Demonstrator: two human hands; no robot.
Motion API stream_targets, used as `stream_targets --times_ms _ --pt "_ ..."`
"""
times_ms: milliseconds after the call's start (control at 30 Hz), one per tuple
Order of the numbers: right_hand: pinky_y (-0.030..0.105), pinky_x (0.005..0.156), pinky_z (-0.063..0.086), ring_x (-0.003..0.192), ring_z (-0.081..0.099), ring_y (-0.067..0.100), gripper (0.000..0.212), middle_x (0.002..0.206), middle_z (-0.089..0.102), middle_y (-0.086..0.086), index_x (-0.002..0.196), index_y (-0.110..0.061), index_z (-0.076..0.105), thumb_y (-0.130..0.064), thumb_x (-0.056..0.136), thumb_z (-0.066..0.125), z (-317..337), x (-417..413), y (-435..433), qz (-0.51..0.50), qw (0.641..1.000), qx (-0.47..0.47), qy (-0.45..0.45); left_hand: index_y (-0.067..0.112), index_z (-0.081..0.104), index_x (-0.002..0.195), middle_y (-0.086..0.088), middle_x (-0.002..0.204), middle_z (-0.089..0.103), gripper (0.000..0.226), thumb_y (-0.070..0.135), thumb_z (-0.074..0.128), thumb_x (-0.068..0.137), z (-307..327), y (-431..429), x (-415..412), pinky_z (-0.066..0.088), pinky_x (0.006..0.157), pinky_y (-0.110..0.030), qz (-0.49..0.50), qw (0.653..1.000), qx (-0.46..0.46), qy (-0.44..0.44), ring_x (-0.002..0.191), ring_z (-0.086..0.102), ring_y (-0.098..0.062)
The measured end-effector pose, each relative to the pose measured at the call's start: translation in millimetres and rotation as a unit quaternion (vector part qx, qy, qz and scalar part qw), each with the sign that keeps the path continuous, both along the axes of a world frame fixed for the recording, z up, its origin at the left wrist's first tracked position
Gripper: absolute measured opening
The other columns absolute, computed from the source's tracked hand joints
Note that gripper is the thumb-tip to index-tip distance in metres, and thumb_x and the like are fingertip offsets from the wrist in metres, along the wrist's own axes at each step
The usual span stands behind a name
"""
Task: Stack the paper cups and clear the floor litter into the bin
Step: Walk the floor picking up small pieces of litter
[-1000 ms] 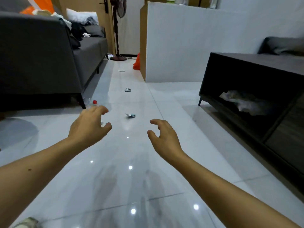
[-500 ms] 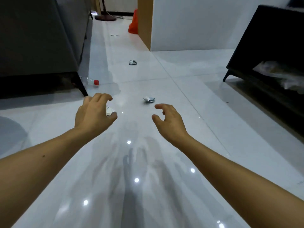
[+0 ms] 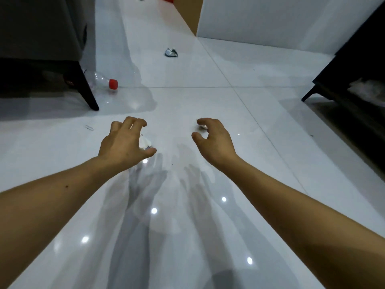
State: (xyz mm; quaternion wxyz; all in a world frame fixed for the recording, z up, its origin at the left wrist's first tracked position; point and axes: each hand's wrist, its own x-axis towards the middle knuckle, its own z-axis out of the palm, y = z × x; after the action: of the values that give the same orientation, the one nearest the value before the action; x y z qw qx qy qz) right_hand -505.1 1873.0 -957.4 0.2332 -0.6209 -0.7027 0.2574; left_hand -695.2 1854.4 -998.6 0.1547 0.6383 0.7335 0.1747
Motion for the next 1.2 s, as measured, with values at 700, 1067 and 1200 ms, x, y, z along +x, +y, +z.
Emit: stream_targets --times_ms 700,1067,1200 --pt "0.025 0.1 0.032 0.127 0.039 0.018 0.042 0.14 0.042 -0.001 0.131 -0.017 0.044 -0.019 0.09 0.051 -18.7 12.7 33.4 0.054 0.996 -0.047 -0.049 0.021 0.057 0.106 0.001 0.118 0.049 0.024 0.023 0.056 0.083 -34.2 20.9 -1.4 0.033 0.065 -0.028 -0.051 0.995 -0.018 0.084 0.104 0.046 -0.022" --pt "0.024 0.1 0.03 0.13 0.036 0.017 0.042 0.141 0.041 0.002 0.131 -0.016 0.043 -0.021 0.09 0.051 -29.1 -4.4 46.7 0.106 0.989 -0.077 -0.07 0.041 0.029 0.136 0.006 0.153 -0.003 0.074 0.046 0.069 0.073 -52.1 31.8 2.2 0.022 0.109 -0.045 -0.022 0.98 -0.189 -0.063 0.138 -0.002 -0.033" --pt "0.021 0.095 0.03 0.128 0.038 0.017 0.042 0.139 0.041 0.002 0.13 -0.016 0.044 -0.018 0.089 0.051 -46.7 -1.2 67.6 0.126 0.989 -0.062 -0.054 0.028 0.046 0.125 -0.001 0.146 0.023 0.049 0.027 0.064 0.08 -77.7 29.9 2.6 0.03 0.099 -0.038 0.029 0.991 -0.124 -0.046 0.124 0.026 -0.033"
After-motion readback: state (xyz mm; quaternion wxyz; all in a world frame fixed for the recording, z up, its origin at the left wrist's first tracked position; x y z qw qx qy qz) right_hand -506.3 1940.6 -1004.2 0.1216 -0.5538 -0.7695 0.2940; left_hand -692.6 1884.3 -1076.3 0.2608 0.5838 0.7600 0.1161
